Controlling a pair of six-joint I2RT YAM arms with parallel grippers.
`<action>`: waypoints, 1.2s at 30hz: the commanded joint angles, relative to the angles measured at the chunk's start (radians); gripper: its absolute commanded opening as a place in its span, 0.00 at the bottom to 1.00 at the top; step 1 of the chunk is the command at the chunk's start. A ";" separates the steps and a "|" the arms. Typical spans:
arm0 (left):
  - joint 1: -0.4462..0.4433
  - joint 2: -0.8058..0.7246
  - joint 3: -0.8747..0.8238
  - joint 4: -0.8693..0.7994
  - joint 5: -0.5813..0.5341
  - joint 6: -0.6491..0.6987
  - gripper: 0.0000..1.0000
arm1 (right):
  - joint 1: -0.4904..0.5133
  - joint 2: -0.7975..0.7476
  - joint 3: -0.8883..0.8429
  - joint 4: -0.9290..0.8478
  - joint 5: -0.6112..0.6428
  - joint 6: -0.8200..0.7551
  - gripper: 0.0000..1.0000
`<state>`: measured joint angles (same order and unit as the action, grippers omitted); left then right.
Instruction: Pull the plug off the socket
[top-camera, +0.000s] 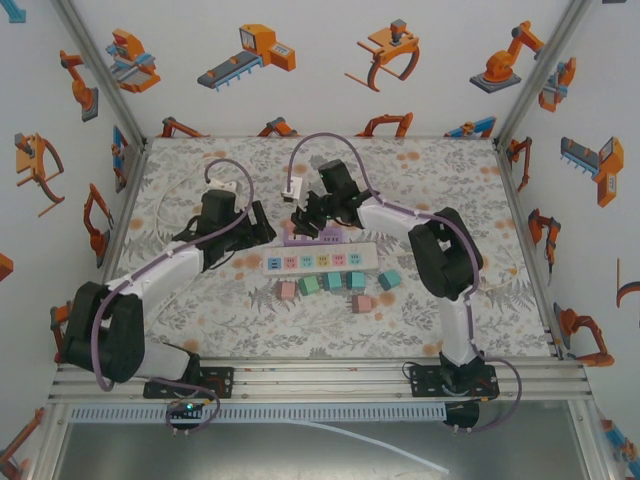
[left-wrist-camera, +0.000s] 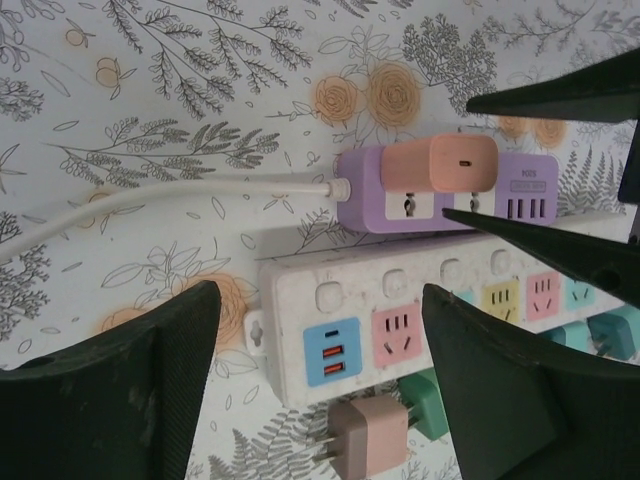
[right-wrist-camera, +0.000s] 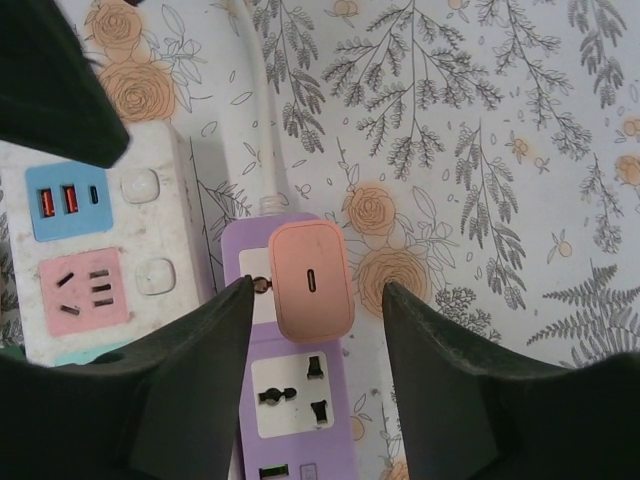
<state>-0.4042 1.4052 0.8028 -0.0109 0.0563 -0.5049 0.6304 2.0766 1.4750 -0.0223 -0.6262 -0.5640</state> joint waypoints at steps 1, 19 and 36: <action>0.010 0.052 0.053 0.027 0.000 -0.039 0.71 | -0.003 0.019 0.043 -0.011 -0.048 -0.017 0.47; 0.018 0.346 0.196 0.046 0.145 -0.078 0.58 | -0.003 0.027 0.053 -0.019 -0.077 -0.031 0.30; 0.004 0.411 0.172 -0.073 -0.004 0.006 0.56 | -0.003 -0.044 0.046 -0.008 -0.088 -0.018 0.27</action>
<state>-0.3954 1.7725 0.9878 0.0074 0.1623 -0.5537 0.6292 2.0979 1.5009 -0.0414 -0.6655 -0.5774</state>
